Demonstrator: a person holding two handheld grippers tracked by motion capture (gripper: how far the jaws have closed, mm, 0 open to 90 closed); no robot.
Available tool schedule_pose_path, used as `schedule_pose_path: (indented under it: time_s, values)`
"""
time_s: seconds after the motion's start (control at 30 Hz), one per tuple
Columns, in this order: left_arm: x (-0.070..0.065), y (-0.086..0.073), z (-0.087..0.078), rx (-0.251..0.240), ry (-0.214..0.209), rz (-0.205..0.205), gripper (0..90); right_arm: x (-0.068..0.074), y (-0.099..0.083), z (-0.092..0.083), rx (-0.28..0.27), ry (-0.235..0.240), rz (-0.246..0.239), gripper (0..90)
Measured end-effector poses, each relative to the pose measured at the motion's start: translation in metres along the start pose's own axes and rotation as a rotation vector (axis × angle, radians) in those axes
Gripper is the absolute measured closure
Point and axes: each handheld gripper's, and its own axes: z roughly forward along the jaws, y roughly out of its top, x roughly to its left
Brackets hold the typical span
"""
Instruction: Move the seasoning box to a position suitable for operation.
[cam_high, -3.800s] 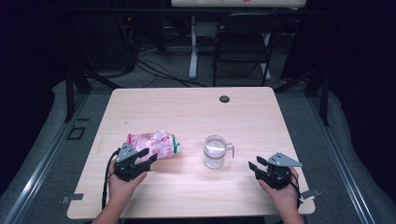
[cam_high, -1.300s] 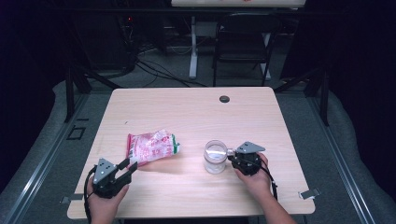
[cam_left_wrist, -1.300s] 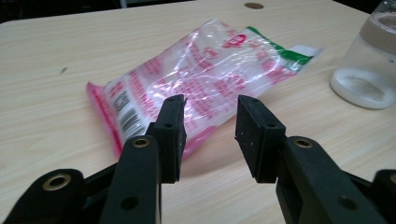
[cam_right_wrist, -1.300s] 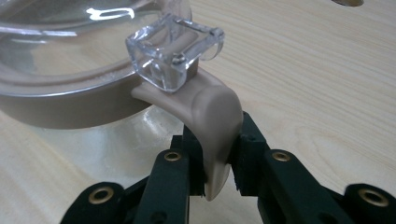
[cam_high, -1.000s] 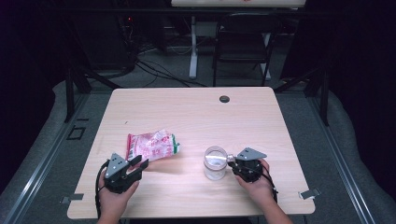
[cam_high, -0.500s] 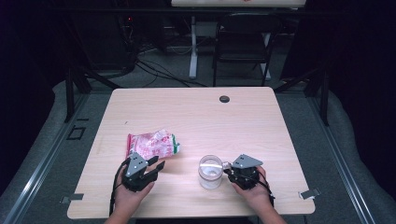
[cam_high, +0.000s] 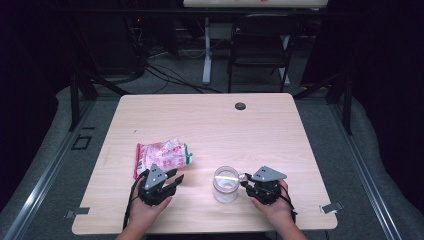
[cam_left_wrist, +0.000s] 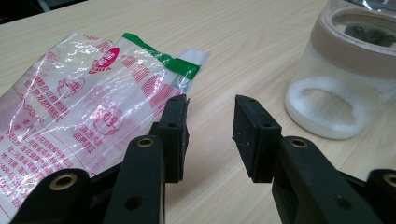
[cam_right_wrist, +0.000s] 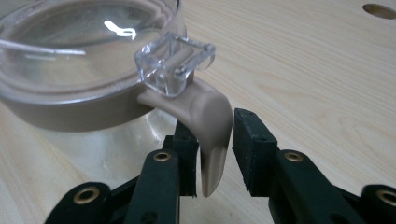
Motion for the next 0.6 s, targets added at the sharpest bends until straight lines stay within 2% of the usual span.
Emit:
schedule_pose_path:
  time_s: [0.1, 0.23, 0.37, 0.47, 0.53, 0.57, 0.6]
  values:
    - [0.0, 0.002, 0.001, -0.001, -0.007, 0.002, 65.3, 0.003, -0.003, -0.005, 0.017, 0.002, -0.022, 69.2]
    - [-0.001, 0.007, 0.003, -0.004, -0.034, 0.002, 66.4, 0.006, -0.004, -0.014, 0.013, 0.004, -0.025, 67.5]
    - [-0.002, 0.012, 0.005, -0.004, -0.058, -0.017, 67.7, 0.008, -0.003, -0.025, 0.009, 0.0, -0.024, 67.8]
    - [-0.004, 0.015, 0.008, 0.007, -0.073, -0.046, 68.8, 0.007, -0.002, -0.035, -0.016, -0.006, 0.017, 68.9]
    - [-0.009, 0.021, 0.009, 0.02, -0.079, -0.025, 69.5, 0.007, 0.004, -0.042, -0.026, -0.01, 0.048, 70.3]
    - [-0.012, 0.024, 0.009, 0.022, -0.079, -0.007, 69.7, 0.008, 0.007, -0.044, -0.029, -0.021, 0.046, 71.0]
    - [-0.012, 0.024, 0.009, 0.022, -0.079, -0.007, 70.8, 0.008, 0.007, -0.044, -0.029, -0.021, 0.046, 71.0]
